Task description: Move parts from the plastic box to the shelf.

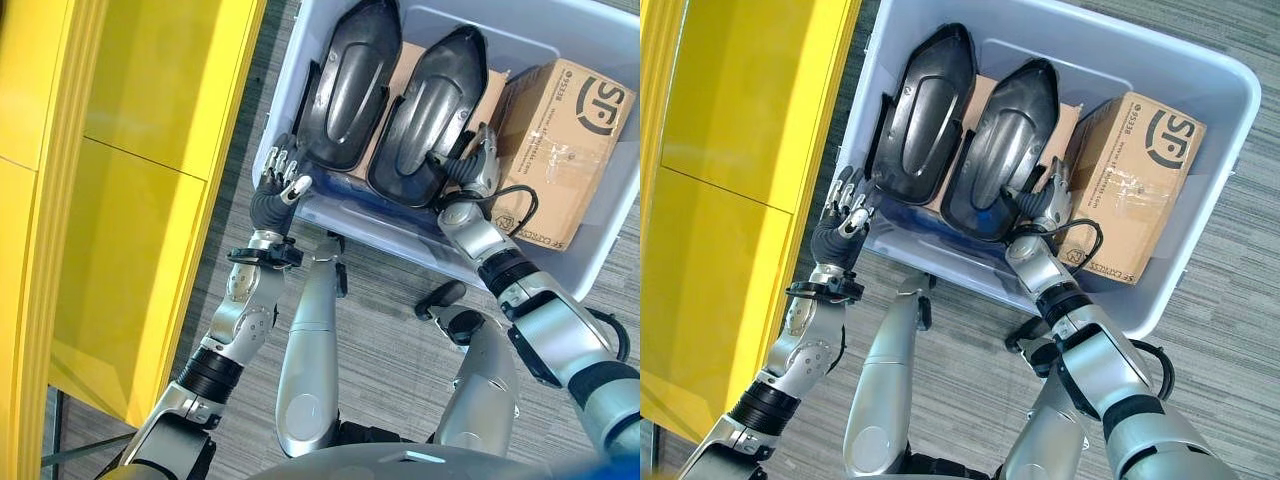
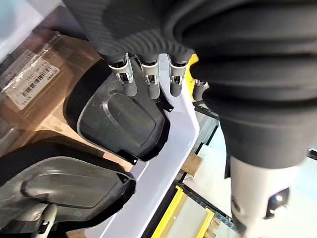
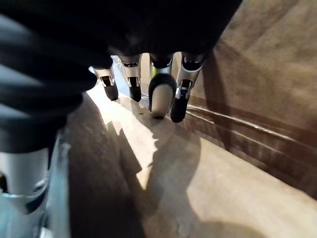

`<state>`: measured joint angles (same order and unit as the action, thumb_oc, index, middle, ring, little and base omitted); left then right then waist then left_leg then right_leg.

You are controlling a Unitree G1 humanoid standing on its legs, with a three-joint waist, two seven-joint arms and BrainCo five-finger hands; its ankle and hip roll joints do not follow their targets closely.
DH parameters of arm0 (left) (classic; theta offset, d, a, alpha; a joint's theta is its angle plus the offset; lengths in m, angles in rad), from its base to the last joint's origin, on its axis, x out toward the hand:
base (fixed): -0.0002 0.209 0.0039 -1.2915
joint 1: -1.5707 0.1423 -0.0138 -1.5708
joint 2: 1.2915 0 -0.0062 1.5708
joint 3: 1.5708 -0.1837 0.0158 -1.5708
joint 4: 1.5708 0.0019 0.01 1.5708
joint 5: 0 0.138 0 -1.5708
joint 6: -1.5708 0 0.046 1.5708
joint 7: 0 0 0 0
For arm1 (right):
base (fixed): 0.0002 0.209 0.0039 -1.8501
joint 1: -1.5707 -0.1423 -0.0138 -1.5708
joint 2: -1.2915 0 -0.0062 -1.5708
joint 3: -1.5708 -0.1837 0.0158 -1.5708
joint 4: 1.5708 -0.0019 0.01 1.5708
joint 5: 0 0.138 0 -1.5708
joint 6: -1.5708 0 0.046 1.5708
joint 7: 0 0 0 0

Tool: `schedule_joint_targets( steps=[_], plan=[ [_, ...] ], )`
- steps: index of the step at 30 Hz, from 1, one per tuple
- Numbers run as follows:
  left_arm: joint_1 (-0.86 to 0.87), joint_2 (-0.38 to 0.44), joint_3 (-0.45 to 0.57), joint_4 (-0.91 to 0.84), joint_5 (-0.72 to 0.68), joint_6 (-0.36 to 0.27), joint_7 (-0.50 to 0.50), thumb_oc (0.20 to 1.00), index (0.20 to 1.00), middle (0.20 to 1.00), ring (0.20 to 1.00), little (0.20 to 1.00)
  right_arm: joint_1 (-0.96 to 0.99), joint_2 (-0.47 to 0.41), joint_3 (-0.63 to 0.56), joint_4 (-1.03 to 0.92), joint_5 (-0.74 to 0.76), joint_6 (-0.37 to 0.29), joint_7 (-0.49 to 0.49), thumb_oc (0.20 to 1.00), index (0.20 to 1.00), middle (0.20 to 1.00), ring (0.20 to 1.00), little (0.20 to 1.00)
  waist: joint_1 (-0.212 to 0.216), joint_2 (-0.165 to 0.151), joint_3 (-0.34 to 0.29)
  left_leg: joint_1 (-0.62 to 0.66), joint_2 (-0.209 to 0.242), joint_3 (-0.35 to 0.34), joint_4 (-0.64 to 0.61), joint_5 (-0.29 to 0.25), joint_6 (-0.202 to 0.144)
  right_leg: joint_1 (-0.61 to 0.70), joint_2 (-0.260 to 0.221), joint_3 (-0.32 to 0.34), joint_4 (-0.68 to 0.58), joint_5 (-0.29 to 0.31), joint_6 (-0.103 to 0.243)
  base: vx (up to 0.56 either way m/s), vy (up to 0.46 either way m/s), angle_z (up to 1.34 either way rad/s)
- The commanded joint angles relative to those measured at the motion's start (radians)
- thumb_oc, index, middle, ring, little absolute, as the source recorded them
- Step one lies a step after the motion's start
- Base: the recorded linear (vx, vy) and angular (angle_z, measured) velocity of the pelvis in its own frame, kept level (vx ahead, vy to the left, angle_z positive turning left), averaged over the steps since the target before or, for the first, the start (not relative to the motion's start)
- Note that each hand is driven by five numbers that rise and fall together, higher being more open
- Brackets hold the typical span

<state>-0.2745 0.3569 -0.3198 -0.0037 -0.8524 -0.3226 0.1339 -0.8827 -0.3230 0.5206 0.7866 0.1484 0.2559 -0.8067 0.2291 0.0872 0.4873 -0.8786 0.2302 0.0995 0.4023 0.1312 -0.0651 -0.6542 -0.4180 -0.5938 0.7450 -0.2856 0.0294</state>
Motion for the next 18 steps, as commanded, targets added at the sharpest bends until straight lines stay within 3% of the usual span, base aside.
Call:
schedule_joint_targets(
  steps=[1,2,3,7,13,18],
  plan=[
    [-0.008,-0.019,-0.014,-0.033,0.024,-0.082,0.017,1.0,1.0,1.0,1.0,1.0,0.211,0.15,0.085,0.031,0.114,0.073,0.155,1.0,1.0,1.0,1.0,1.0,0.048,0.004,0.033,0.078,-0.02,0.176,-0.09,-0.084,0.005,-0.052,0.014,0.064,0.059,0.051,0.094,-0.01,0.007,-0.03],
    [-0.01,-0.021,-0.014,-0.033,0.028,-0.082,0.022,1.0,1.0,1.0,1.0,1.0,0.215,0.151,0.086,0.032,0.115,0.075,0.178,0.558,0.558,0.558,0.558,0.558,0.046,0.002,0.033,0.079,-0.02,0.177,-0.09,-0.084,0.004,-0.049,0.015,0.064,0.055,0.051,0.095,-0.02,0.014,-0.04],
    [-0.015,-0.024,-0.018,-0.031,0.03,-0.085,0.027,1.0,1.0,1.0,1.0,1.0,0.222,0.155,0.097,0.029,0.096,0.113,0.205,0.2,0.2,0.2,0.2,0.2,0.042,0.0,0.033,0.08,-0.016,0.18,-0.091,-0.083,0.001,-0.047,0.016,0.065,0.049,0.051,0.094,-0.01,0.012,-0.04],
    [-0.019,-0.03,-0.018,-0.027,0.034,-0.082,0.034,1.0,1.0,1.0,1.0,1.0,0.223,0.154,0.117,0.047,-0.02,0.158,0.205,0.2,0.2,0.2,0.2,0.2,0.041,0.0,0.033,0.079,-0.017,0.181,-0.09,-0.083,0.001,-0.046,0.017,0.066,0.047,0.05,0.094,0.0,0.003,-0.02],
    [-0.024,-0.031,-0.024,-0.016,0.048,-0.106,0.007,1.0,1.0,1.0,1.0,1.0,0.193,0.14,0.162,0.073,-0.281,0.314,0.27,0.2,0.2,0.2,0.2,0.2,0.048,0.008,0.033,0.066,-0.02,0.175,-0.079,-0.085,0.003,-0.056,0.006,0.062,0.064,0.042,0.093,0.0,0.0,0.0],
    [-0.03,-0.024,-0.035,-0.037,0.007,-0.121,-0.009,1.0,1.0,1.0,1.0,1.0,0.194,0.132,0.188,0.094,-0.433,0.395,0.335,0.2,0.2,0.2,0.2,0.2,0.053,0.021,0.033,0.054,-0.027,0.173,-0.078,-0.083,0.006,-0.065,-0.004,0.057,0.076,0.037,0.095,0.0,0.0,0.0]
  ],
)
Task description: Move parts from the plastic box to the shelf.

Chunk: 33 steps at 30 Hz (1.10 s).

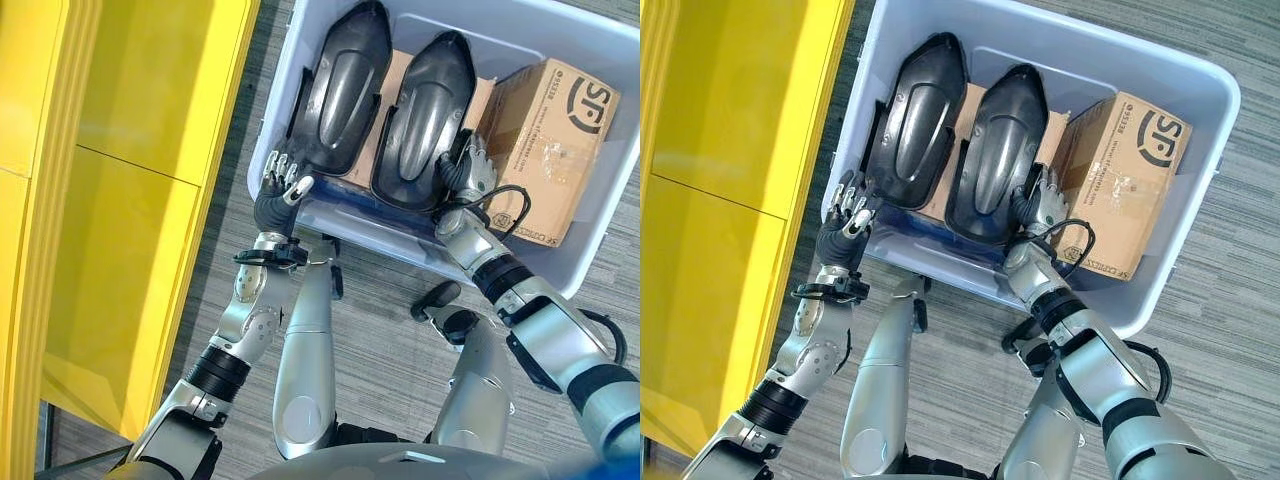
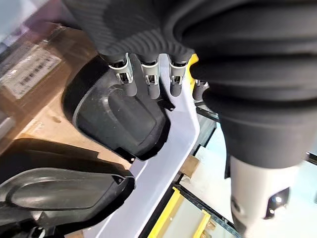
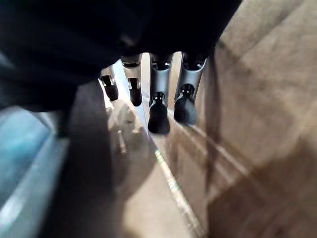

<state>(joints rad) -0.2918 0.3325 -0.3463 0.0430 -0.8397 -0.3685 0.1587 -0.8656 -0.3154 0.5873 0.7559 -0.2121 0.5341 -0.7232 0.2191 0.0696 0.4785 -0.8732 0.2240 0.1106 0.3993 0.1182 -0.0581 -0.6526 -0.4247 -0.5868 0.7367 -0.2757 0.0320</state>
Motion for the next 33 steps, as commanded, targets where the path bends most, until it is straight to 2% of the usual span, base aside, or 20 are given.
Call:
schedule_joint_targets(
  steps=[1,2,4,10,14,19,22,25,26,30,33],
  plan=[
    [-0.011,0.0,-0.01,-0.088,-0.011,-0.078,-0.038,1.0,1.0,1.0,1.0,1.0,0.173,0.124,0.125,0.126,-0.131,0.136,0.263,0.2,0.2,0.2,0.2,0.2,0.065,0.042,0.042,0.046,-0.023,0.161,-0.076,-0.07,-0.001,-0.07,-0.001,0.049,0.088,0.026,0.091,0.0,0.0,0.0],
    [-0.01,-0.001,-0.01,-0.089,-0.011,-0.079,-0.039,1.0,1.0,1.0,1.0,1.0,0.168,0.122,0.126,0.126,-0.166,0.151,0.271,0.2,0.2,0.2,0.2,0.2,0.067,0.044,0.042,0.045,-0.026,0.16,-0.076,-0.07,0.0,-0.072,-0.004,0.048,0.091,0.025,0.09,0.01,0.012,0.03],
    [-0.009,-0.01,-0.008,-0.093,0.002,-0.084,-0.044,1.0,1.0,1.0,1.0,1.0,0.159,0.117,0.139,0.138,-0.12,0.197,0.277,0.2,0.2,0.2,0.2,0.2,0.074,0.052,0.042,0.039,-0.033,0.154,-0.071,-0.071,0.003,-0.073,-0.013,0.041,0.096,0.025,0.093,0.01,0.0,0.06],
    [-0.007,-0.003,-0.016,-0.113,0.013,-0.084,-0.029,1.0,1.0,1.0,1.0,1.0,0.162,0.117,0.146,0.153,-0.193,0.235,0.289,0.2,0.2,0.2,0.2,0.2,0.078,0.069,0.042,0.018,-0.043,0.152,-0.063,-0.072,0.006,-0.091,-0.028,0.041,0.108,0.022,0.094,0.01,0.001,0.05],
    [0.004,-0.004,-0.016,-0.112,0.0,-0.084,-0.045,1.0,1.0,1.0,1.0,1.0,0.163,0.118,0.149,0.155,-0.214,0.242,0.271,0.2,0.2,0.2,0.2,0.2,0.08,0.075,0.042,0.015,-0.047,0.15,-0.06,-0.072,0.007,-0.096,-0.031,0.039,0.107,0.025,0.094,0.0,-0.038,0.01],
    [0.008,-0.006,-0.022,-0.111,0.01,-0.084,-0.057,1.0,1.0,1.0,1.0,1.0,0.165,0.124,0.147,0.15,-0.168,0.199,0.158,0.2,0.2,0.2,0.2,0.2,0.076,0.076,0.042,0.03,-0.045,0.152,-0.072,-0.069,0.004,-0.088,-0.028,0.043,0.092,0.034,0.098,-0.02,-0.057,0.0],
    [0.009,-0.006,-0.02,-0.104,0.009,-0.09,-0.067,1.0,1.0,1.0,1.0,1.0,0.16,0.128,0.142,0.154,-0.091,0.099,0.052,0.2,0.2,0.2,0.2,0.2,0.073,0.074,0.042,0.062,-0.043,0.156,-0.089,-0.065,0.0,-0.065,-0.02,0.045,0.07,0.042,0.101,-0.04,-0.066,0.0],
    [0.012,-0.008,-0.021,-0.088,0.016,-0.097,-0.078,1.0,1.0,1.0,1.0,1.0,0.15,0.131,0.137,0.145,-0.097,-0.067,-0.073,0.2,0.2,0.2,0.2,0.2,0.068,0.067,0.042,0.114,-0.033,0.163,-0.099,-0.065,-0.004,-0.02,-0.009,0.045,0.041,0.053,0.101,-0.04,-0.08,-0.05],
    [0.014,-0.009,-0.021,-0.086,0.016,-0.096,-0.079,1.0,1.0,1.0,1.0,1.0,0.149,0.129,0.136,0.142,-0.099,-0.093,-0.09,0.2,0.2,0.2,0.2,0.2,0.067,0.065,0.042,0.125,-0.031,0.164,-0.101,-0.065,-0.005,-0.011,-0.007,0.045,0.035,0.055,0.102,-0.04,-0.094,-0.09],
    [0.029,-0.009,-0.015,-0.062,0.014,-0.118,-0.091,1.0,1.0,1.0,1.0,1.0,0.138,0.093,0.112,0.105,-0.007,-0.293,-0.275,0.2,0.2,0.2,0.2,0.2,0.053,0.049,0.042,0.208,-0.01,0.179,-0.111,-0.068,-0.013,0.065,0.003,0.044,-0.01,0.066,0.106,-0.03,-0.08,-0.19],
    [0.051,0.011,-0.003,-0.063,-0.01,-0.107,-0.094,1.0,1.0,1.0,1.0,1.0,0.123,0.04,0.036,0.045,0.012,-0.407,-0.331,0.2,0.2,0.2,0.2,0.2,0.043,0.034,0.042,0.284,0.0,0.186,-0.113,-0.075,-0.017,0.134,0.012,0.048,-0.041,0.074,0.111,-0.01,-0.105,-0.24]
  ],
)
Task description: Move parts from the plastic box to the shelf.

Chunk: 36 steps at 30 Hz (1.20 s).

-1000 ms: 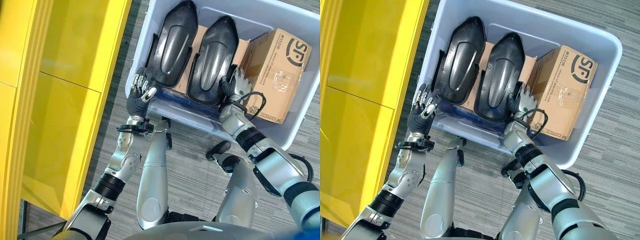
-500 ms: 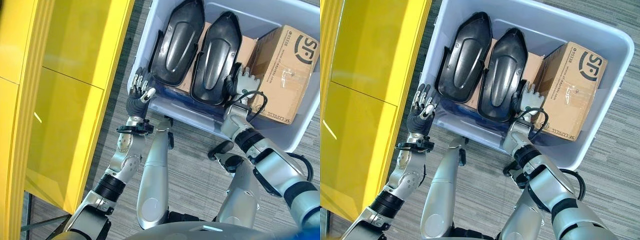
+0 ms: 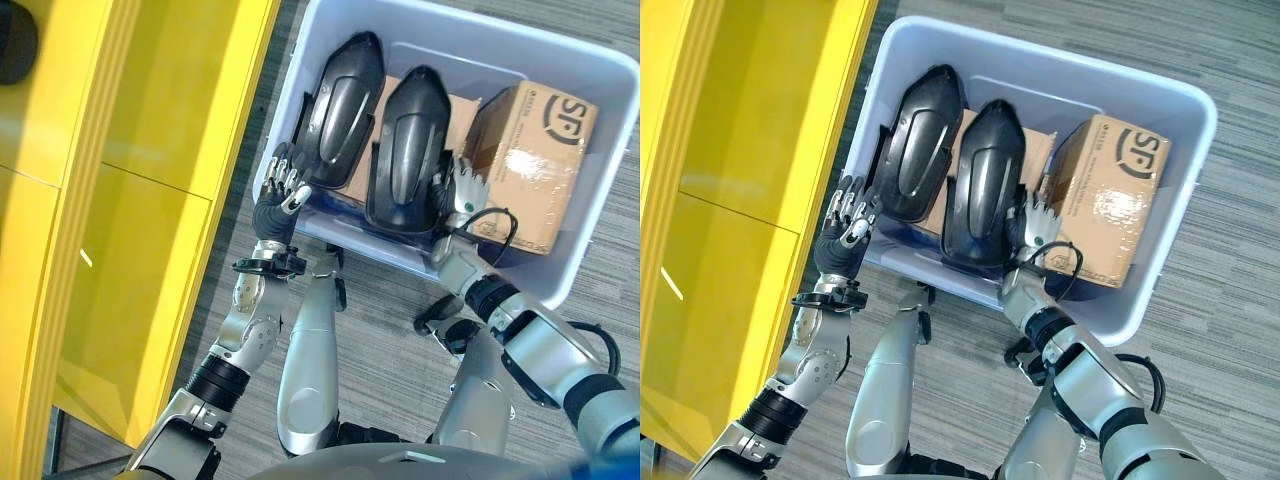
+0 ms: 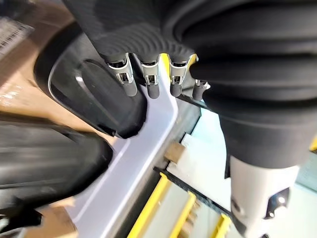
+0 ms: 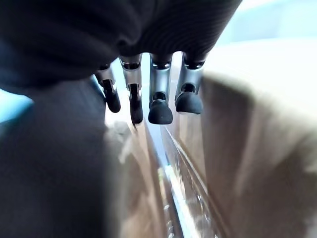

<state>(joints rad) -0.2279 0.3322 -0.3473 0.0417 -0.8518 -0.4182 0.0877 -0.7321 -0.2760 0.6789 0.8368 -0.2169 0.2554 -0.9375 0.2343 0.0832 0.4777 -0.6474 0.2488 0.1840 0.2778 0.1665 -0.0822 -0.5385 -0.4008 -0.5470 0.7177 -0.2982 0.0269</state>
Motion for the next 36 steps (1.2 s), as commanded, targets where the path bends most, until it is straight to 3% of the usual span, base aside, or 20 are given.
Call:
schedule_joint_targets(
  steps=[1,6,11,17,20,23,27,32,36],
  plan=[
    [-0.003,0.018,0.003,-0.061,-0.002,-0.055,-0.022,1.0,1.0,1.0,1.0,1.0,-0.01,-0.022,-0.087,-0.073,0.026,-0.152,-0.115,0.2,0.2,0.2,0.2,0.2,0.021,0.015,0.042,0.087,-0.021,0.114,0.008,-0.126,0.005,0.045,-0.008,0.013,-0.032,0.098,0.117,0.0,-0.101,-0.22],
    [0.047,0.027,0.031,-0.073,-0.014,-0.051,-0.008,1.0,1.0,1.0,1.0,1.0,0.027,-0.073,-0.187,-0.245,0.053,-0.208,-0.079,0.2,0.2,0.2,0.2,0.2,-0.014,0.004,0.042,0.202,-0.009,0.129,-0.004,-0.13,-0.003,0.139,0.025,0.034,-0.086,0.1,0.11,0.0,-0.046,-0.19],
    [0.066,0.029,0.048,-0.07,-0.029,-0.049,-0.019,1.0,1.0,1.0,1.0,1.0,0.069,-0.086,-0.237,-0.346,0.031,-0.18,-0.016,0.2,0.2,0.2,0.2,0.2,-0.042,0.001,0.042,0.292,-0.004,0.144,-0.009,-0.138,-0.002,0.223,0.05,0.05,-0.131,0.099,0.101,0.03,-0.021,-0.25],
    [0.058,0.032,0.053,-0.061,-0.041,-0.024,-0.022,1.0,1.0,1.0,1.0,1.0,0.077,-0.06,-0.263,-0.32,0.103,-0.179,0.055,0.2,0.2,0.2,0.2,0.2,-0.052,0.006,0.042,0.361,-0.006,0.141,-0.005,-0.152,0.006,0.29,0.059,0.059,-0.145,0.095,0.088,0.06,-0.029,-0.02],
    [0.064,0.03,0.063,-0.062,-0.035,-0.006,-0.019,1.0,1.0,1.0,1.0,1.0,0.086,-0.045,-0.261,-0.322,0.196,-0.228,0.15,0.2,0.2,0.2,0.2,0.2,-0.054,0.002,0.042,0.395,-0.008,0.142,-0.015,-0.152,0.006,0.324,0.068,0.058,-0.168,0.097,0.083,0.06,-0.013,0.0],
    [0.08,0.031,0.086,-0.082,-0.022,0.027,-0.009,1.0,1.0,1.0,1.0,1.0,0.122,-0.026,-0.266,-0.364,0.315,-0.306,0.324,0.2,0.2,0.2,0.2,0.2,-0.056,-0.005,0.042,0.436,-0.012,0.142,-0.022,-0.155,0.007,0.36,0.072,0.058,-0.181,0.097,0.079,0.08,0.027,0.01],
    [0.11,0.034,0.12,-0.109,-0.007,0.058,0.004,1.0,1.0,1.0,1.0,1.0,0.172,-0.014,-0.274,-0.432,0.435,-0.367,0.483,0.2,0.2,0.2,0.2,0.2,-0.056,-0.013,0.042,0.49,-0.018,0.147,-0.03,-0.162,0.011,0.412,0.072,0.056,-0.196,0.095,0.08,0.1,0.091,0.0],
    [0.172,0.037,0.166,-0.145,0.036,0.099,0.006,1.0,1.0,1.0,1.0,1.0,0.256,0.012,-0.288,-0.54,0.575,-0.337,0.619,0.2,0.2,0.2,0.2,0.2,-0.046,-0.025,0.006,0.545,-0.028,0.157,-0.044,-0.174,0.018,0.475,0.069,0.042,-0.232,0.1,0.089,0.12,0.161,0.06],
    [0.2,0.038,0.186,-0.153,0.083,0.114,0.008,1.0,1.0,1.0,1.0,1.0,0.308,0.04,-0.291,-0.587,0.632,-0.314,0.664,0.2,0.2,0.2,0.2,0.2,-0.04,-0.035,-0.026,0.587,-0.041,0.179,-0.051,-0.19,0.029,0.53,0.056,0.027,-0.289,0.131,0.1,0.1,0.253,0.0]
  ],
)
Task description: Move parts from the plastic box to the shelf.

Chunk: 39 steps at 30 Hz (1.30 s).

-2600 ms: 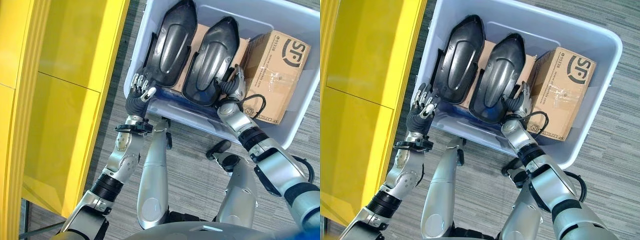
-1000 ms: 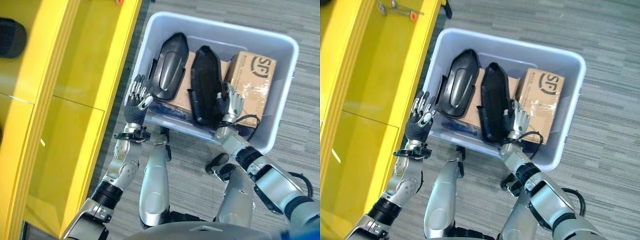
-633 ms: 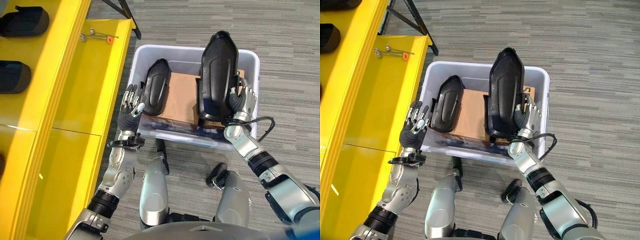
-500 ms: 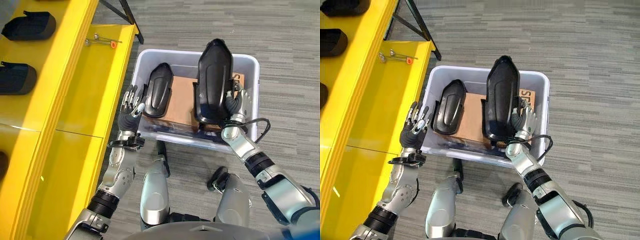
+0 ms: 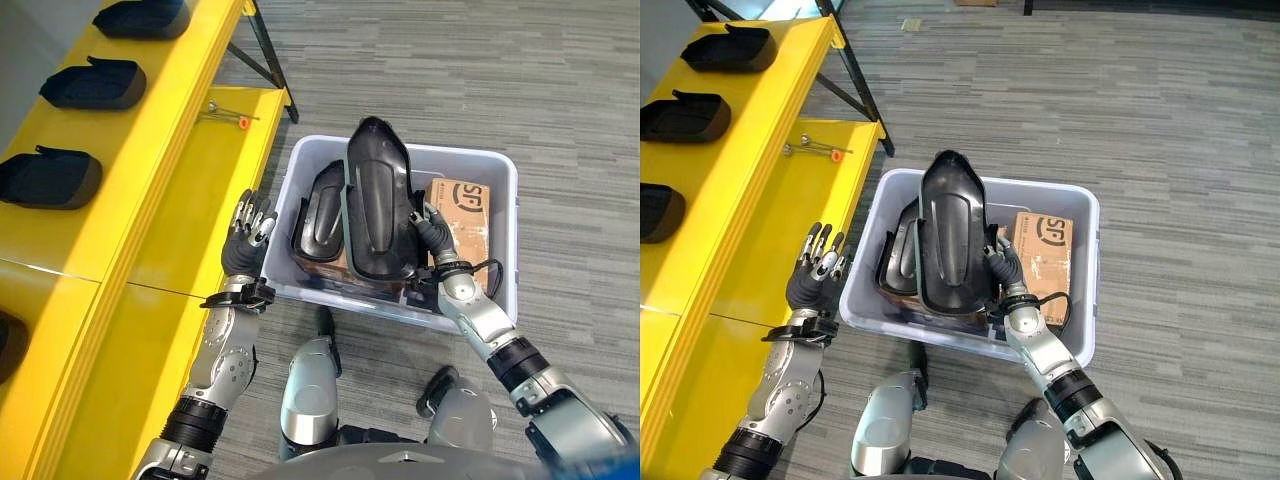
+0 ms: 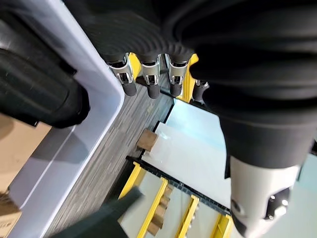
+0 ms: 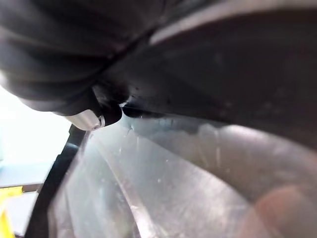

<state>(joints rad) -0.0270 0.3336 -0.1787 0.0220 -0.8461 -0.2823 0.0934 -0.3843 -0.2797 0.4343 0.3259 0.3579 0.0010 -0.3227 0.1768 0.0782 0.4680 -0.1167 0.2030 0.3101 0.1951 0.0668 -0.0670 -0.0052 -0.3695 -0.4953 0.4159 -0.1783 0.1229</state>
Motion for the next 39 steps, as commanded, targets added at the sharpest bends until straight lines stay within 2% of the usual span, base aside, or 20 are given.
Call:
schedule_joint_targets(
  steps=[1,2,5,7,8,9,11,13,14,15,17,23,28,31,32,33,34,35,36,39],
  plan=[
    [0.003,0.038,0.02,-0.137,0.083,-0.023,-0.001,1.0,1.0,1.0,1.0,1.0,-0.027,0.053,-0.045,-0.086,0.062,-0.053,0.057,0.2,0.2,0.2,0.2,0.2,0.021,-0.031,-0.028,0.068,-0.004,0.058,0.019,-0.09,0.019,0.012,0.019,-0.031,-0.004,0.024,0.01,0.1,0.402,-0.01],
    [0.007,0.04,0.019,-0.139,0.118,-0.031,-0.009,1.0,1.0,1.0,1.0,1.0,-0.014,0.071,-0.042,-0.096,0.073,-0.046,0.069,0.2,0.2,0.2,0.2,0.2,0.027,-0.034,-0.045,0.078,-0.021,0.06,0.007,-0.089,0.024,0.036,0.008,-0.035,-0.04,0.057,0.02,0.1,0.386,0.05],
    [0.021,0.043,0.014,-0.141,0.128,-0.001,0.0,1.0,1.0,1.0,1.0,1.0,0.014,0.092,-0.032,-0.115,0.08,-0.027,0.093,0.2,0.2,0.2,0.2,0.2,0.045,-0.034,-0.077,0.103,-0.056,0.068,-0.034,-0.085,0.038,0.065,-0.015,-0.064,-0.083,0.131,0.032,0.08,0.269,-0.02],
    [0.035,0.035,0.012,-0.15,0.151,0.005,0.004,1.0,1.0,1.0,1.0,1.0,0.033,0.108,-0.01,-0.132,0.069,-0.019,0.092,0.2,0.2,0.2,0.2,0.2,0.06,-0.034,-0.099,0.126,-0.081,0.079,-0.078,-0.083,0.048,0.058,-0.048,-0.096,-0.086,0.211,0.05,0.04,0.197,-0.22],
    [0.037,0.032,0.004,-0.153,0.167,0.012,0.018,1.0,1.0,1.0,1.0,1.0,0.042,0.114,-0.001,-0.145,0.063,-0.018,0.093,0.2,0.2,0.2,0.2,0.2,0.058,-0.029,-0.109,0.14,-0.105,0.073,-0.11,-0.09,0.066,0.031,-0.055,-0.073,-0.043,0.218,0.06,0.0,0.164,-0.52],
    [0.036,0.033,0.003,-0.152,0.168,0.015,0.019,1.0,1.0,1.0,1.0,1.0,0.043,0.113,-0.001,-0.147,0.063,-0.018,0.093,0.2,0.2,0.2,0.2,0.2,0.056,-0.029,-0.11,0.141,-0.108,0.07,-0.113,-0.09,0.068,0.027,-0.052,-0.065,-0.036,0.214,0.06,0.0,0.124,-0.55],
    [0.018,0.044,-0.006,-0.129,0.156,0.036,0.024,1.0,1.0,1.0,1.0,1.0,0.072,0.099,0.01,-0.158,0.079,-0.028,0.09,0.2,0.2,0.2,0.2,0.2,0.021,-0.036,-0.127,0.139,-0.135,0.015,-0.141,-0.084,0.071,0.028,0.079,0.048,-0.051,0.142,0.044,0.04,-0.009,-0.04],
    [0.023,0.043,-0.01,-0.122,0.134,0.058,-0.002,1.0,1.0,1.0,1.0,1.0,0.094,0.085,0.006,-0.158,0.082,-0.041,0.102,0.2,0.2,0.2,0.2,0.2,0.01,-0.047,-0.145,0.149,-0.148,-0.002,-0.169,-0.069,0.061,0.053,0.173,0.069,-0.12,0.093,0.023,0.04,-0.071,0.8],
    [0.025,0.042,-0.014,-0.118,0.12,0.059,-0.016,1.0,1.0,1.0,1.0,1.0,0.108,0.077,0.0,-0.168,0.079,-0.037,0.109,0.2,0.2,0.2,0.2,0.2,-0.002,-0.048,-0.156,0.141,-0.148,-0.009,-0.18,-0.05,0.062,0.042,0.215,0.095,-0.17,0.117,0.003,0.03,-0.097,0.72],
    [0.029,0.031,-0.028,-0.113,0.12,0.064,-0.041,1.0,1.0,1.0,1.0,1.0,0.131,0.062,-0.007,-0.178,0.085,-0.042,0.106,0.2,0.2,0.2,0.2,0.2,-0.027,-0.056,-0.165,0.141,-0.167,-0.048,-0.188,-0.05,0.062,0.046,0.274,0.169,-0.218,0.109,-0.021,0.05,-0.103,0.29],
    [0.054,0.013,-0.056,-0.113,0.131,0.091,-0.081,1.0,1.0,1.0,1.0,1.0,0.18,0.042,-0.031,-0.188,0.087,-0.059,0.101,0.2,0.2,0.2,0.2,0.2,-0.06,-0.065,-0.19,0.136,-0.193,-0.114,-0.211,-0.042,0.059,0.06,0.354,0.255,-0.242,0.081,-0.057,0.12,-0.147,1.18],
    [0.103,0.01,-0.03,-0.12,0.103,0.116,-0.123,1.0,1.0,1.0,1.0,1.0,0.21,0.005,-0.084,-0.191,0.075,-0.067,0.156,0.2,0.2,0.2,0.2,0.2,-0.047,-0.067,-0.202,0.073,-0.198,-0.217,-0.213,-0.014,0.039,0.072,0.364,0.267,-0.297,0.074,-0.083,-0.08,-0.148,0.63],
    [0.132,0.008,0.003,-0.131,0.102,0.132,-0.121,1.0,1.0,1.0,1.0,1.0,0.213,-0.008,-0.093,-0.207,0.075,-0.056,0.2,0.2,0.2,0.2,0.2,0.2,-0.035,-0.064,-0.196,0.045,-0.198,-0.264,-0.189,-0.008,0.026,0.075,0.365,0.264,-0.307,0.072,-0.093,-0.08,-0.081,0.27],
    [0.15,0.001,0.018,-0.137,0.104,0.139,-0.138,1.0,1.0,1.0,1.0,1.0,0.229,-0.004,-0.095,-0.216,0.075,-0.047,0.212,0.2,0.2,0.2,0.2,0.2,-0.038,-0.059,-0.197,0.035,-0.183,-0.231,-0.169,-0.006,0.015,0.088,0.357,0.238,-0.307,0.068,-0.096,-0.02,-0.051,0.15],
    [0.147,-0.007,0.018,-0.131,0.118,0.16,-0.159,1.0,1.0,1.0,1.0,1.0,0.25,0.003,-0.097,-0.231,0.073,-0.054,0.196,0.2,0.2,0.2,0.2,0.2,-0.059,-0.054,-0.204,0.037,-0.155,-0.12,-0.158,-0.004,0.007,0.098,0.344,0.186,-0.319,0.07,-0.092,-0.05,-0.06,0.31],
    [0.143,-0.009,0.015,-0.125,0.122,0.169,-0.172,1.0,1.0,1.0,1.0,1.0,0.257,0.005,-0.096,-0.239,0.074,-0.054,0.182,0.2,0.2,0.2,0.2,0.2,-0.07,-0.054,-0.209,0.042,-0.14,-0.071,-0.152,-0.006,0.003,0.102,0.337,0.163,-0.325,0.071,-0.09,-0.07,-0.065,0.87],
    [0.134,-0.011,0.008,-0.12,0.13,0.179,-0.181,1.0,1.0,1.0,1.0,1.0,0.264,0.009,-0.091,-0.245,0.074,-0.057,0.165,0.2,0.2,0.2,0.2,0.2,-0.084,-0.054,-0.215,0.059,-0.12,0.005,-0.144,-0.014,0.001,0.106,0.323,0.124,-0.326,0.07,-0.088,-0.06,-0.027,1.5],
    [0.13,-0.011,0.002,-0.115,0.131,0.181,-0.183,1.0,1.0,1.0,1.0,1.0,0.262,0.01,-0.089,-0.242,0.077,-0.057,0.161,0.2,0.2,0.2,0.2,0.2,-0.089,-0.055,-0.218,0.065,-0.111,0.031,-0.136,-0.018,0.0,0.107,0.317,0.111,-0.327,0.071,-0.088,-0.03,0.01,2.2],
    [0.119,-0.01,-0.014,-0.105,0.13,0.183,-0.189,1.0,1.0,1.0,1.0,1.0,0.251,0.012,-0.09,-0.231,0.091,-0.054,0.175,0.2,0.2,0.2,0.2,0.2,-0.102,-0.066,-0.225,0.096,-0.09,0.079,-0.095,-0.064,-0.003,0.117,0.296,0.09,-0.317,0.055,-0.084,-0.03,0.034,1.69],
    [0.105,-0.02,-0.031,-0.109,0.136,0.184,-0.191,1.0,1.0,1.0,1.0,1.0,0.234,0.013,-0.101,-0.225,0.097,-0.044,0.193,0.2,0.2,0.2,0.2,0.2,-0.119,-0.086,-0.23,0.112,-0.041,0.134,0.007,-0.113,-0.002,0.111,0.274,0.076,-0.301,0.052,-0.093,-0.06,0.091,0.62]
  ],
)
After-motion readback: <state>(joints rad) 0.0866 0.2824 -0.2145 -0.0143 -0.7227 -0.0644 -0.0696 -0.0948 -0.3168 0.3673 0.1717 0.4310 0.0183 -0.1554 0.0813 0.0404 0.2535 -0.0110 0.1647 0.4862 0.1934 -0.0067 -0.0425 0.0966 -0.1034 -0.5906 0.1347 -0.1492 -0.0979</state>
